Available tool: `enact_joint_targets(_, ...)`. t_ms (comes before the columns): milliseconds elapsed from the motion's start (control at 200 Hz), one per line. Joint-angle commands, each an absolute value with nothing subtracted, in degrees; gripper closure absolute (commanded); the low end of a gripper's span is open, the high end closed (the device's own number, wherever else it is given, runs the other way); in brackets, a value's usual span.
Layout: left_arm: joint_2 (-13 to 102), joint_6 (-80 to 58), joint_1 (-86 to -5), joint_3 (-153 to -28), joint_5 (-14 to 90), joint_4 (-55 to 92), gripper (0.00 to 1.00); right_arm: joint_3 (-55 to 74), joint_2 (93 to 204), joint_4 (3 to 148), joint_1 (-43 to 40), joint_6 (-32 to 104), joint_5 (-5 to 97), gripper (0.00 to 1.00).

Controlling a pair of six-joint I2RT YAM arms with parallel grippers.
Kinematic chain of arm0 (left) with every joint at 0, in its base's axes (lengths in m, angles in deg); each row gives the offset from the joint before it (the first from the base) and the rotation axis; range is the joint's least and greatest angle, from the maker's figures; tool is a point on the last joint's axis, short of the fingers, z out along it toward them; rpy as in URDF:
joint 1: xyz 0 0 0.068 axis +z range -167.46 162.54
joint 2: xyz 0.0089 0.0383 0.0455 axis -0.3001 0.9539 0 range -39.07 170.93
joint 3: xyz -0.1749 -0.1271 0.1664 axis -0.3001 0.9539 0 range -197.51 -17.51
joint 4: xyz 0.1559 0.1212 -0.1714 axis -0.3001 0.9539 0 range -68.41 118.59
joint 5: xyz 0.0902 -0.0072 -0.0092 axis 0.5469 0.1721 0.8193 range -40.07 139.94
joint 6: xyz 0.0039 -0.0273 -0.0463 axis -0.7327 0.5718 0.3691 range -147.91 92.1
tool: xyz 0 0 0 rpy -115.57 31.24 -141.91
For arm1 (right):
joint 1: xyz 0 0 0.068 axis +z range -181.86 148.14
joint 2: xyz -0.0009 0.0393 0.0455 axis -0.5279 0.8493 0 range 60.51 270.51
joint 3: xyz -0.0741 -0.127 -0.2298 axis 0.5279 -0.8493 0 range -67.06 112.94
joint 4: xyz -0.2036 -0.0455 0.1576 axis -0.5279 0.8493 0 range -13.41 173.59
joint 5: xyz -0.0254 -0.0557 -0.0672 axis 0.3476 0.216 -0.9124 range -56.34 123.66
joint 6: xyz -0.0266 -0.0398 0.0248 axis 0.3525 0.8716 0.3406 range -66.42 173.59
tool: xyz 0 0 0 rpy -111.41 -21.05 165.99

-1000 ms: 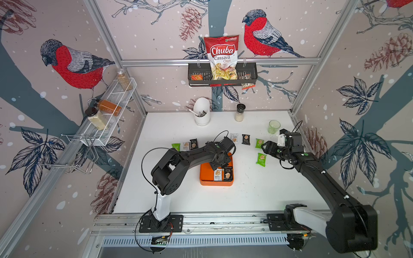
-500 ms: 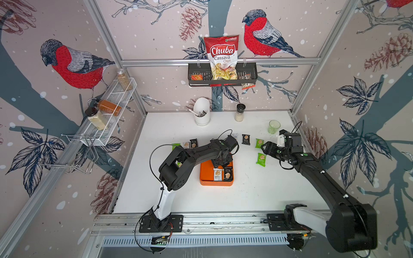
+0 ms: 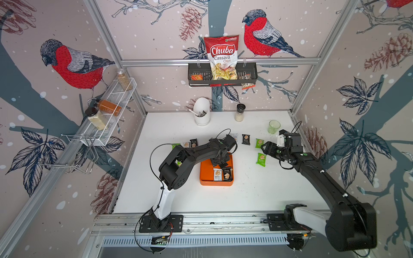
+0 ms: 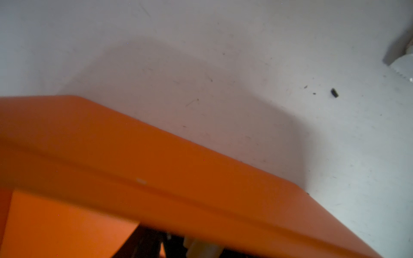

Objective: Take the cookies out of the storage box
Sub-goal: Pick up the cookie from the storage box.

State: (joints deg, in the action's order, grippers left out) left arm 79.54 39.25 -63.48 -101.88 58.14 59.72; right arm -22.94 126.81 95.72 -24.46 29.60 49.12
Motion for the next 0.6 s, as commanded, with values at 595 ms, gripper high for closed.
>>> enact_joint_targets(595,70.7,41.8,-63.5,-96.1,56.1,55.6,0.57,-22.3,126.7,95.4,-24.5,29.8,49.4,0.27)
